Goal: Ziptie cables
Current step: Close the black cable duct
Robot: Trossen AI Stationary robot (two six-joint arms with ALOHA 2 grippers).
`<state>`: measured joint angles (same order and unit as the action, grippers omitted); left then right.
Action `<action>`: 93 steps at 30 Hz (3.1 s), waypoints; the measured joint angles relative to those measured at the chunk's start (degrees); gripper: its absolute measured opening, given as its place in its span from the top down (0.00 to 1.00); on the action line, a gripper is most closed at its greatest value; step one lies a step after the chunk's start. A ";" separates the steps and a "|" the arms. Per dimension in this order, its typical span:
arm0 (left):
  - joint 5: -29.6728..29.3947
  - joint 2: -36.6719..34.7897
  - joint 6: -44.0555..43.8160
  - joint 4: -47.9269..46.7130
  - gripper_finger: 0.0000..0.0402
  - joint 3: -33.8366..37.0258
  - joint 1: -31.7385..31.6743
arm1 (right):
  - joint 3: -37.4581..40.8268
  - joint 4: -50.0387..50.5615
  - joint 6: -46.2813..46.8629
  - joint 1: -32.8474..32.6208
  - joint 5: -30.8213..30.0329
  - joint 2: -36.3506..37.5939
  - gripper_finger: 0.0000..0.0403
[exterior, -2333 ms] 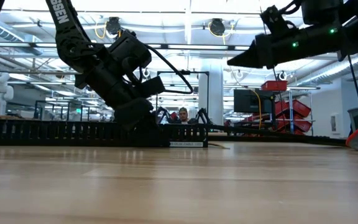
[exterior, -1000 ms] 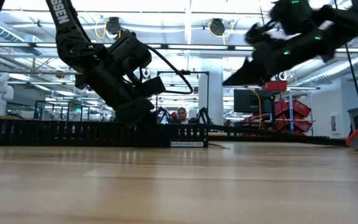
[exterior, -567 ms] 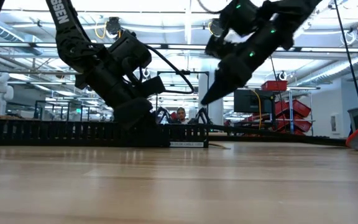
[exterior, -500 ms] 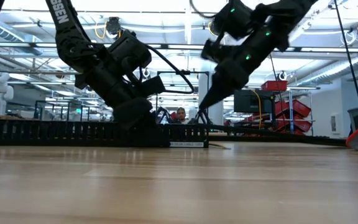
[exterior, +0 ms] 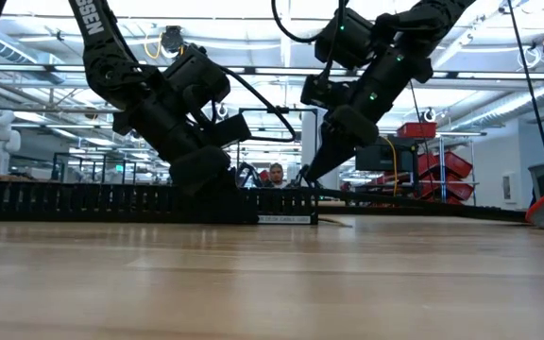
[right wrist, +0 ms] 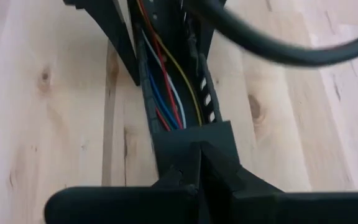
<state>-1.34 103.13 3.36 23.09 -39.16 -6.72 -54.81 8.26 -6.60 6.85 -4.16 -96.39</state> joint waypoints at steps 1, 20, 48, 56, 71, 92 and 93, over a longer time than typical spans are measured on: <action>0.00 0.00 0.00 0.00 0.37 0.00 0.00 | 0.00 0.22 0.16 0.00 0.00 -0.05 1.00; -0.04 0.00 -0.07 0.20 0.37 0.00 0.00 | 0.00 0.10 -0.06 0.74 0.00 -0.05 1.00; -2.81 0.04 -3.87 1.48 0.37 0.15 0.13 | -0.04 -9.02 3.94 1.44 6.11 -6.63 1.00; -3.65 0.09 -4.53 1.92 0.37 0.15 0.04 | -0.04 -8.62 4.45 1.33 3.08 -6.65 1.00; -4.07 0.09 -4.57 1.57 0.37 0.04 -0.04 | 0.04 -9.61 4.03 1.25 -0.32 -6.05 1.00; -3.94 0.07 -4.55 1.51 0.37 -0.04 -0.04 | 0.22 -3.48 4.65 0.88 -3.27 -2.61 1.00; -3.93 0.07 -4.55 1.52 0.37 -0.04 -0.04 | 0.22 -3.53 4.73 0.78 -3.26 -2.59 1.00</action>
<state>-5.28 103.20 -1.19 24.61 -39.20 -6.76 -54.59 4.73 -1.87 7.63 -7.42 -98.98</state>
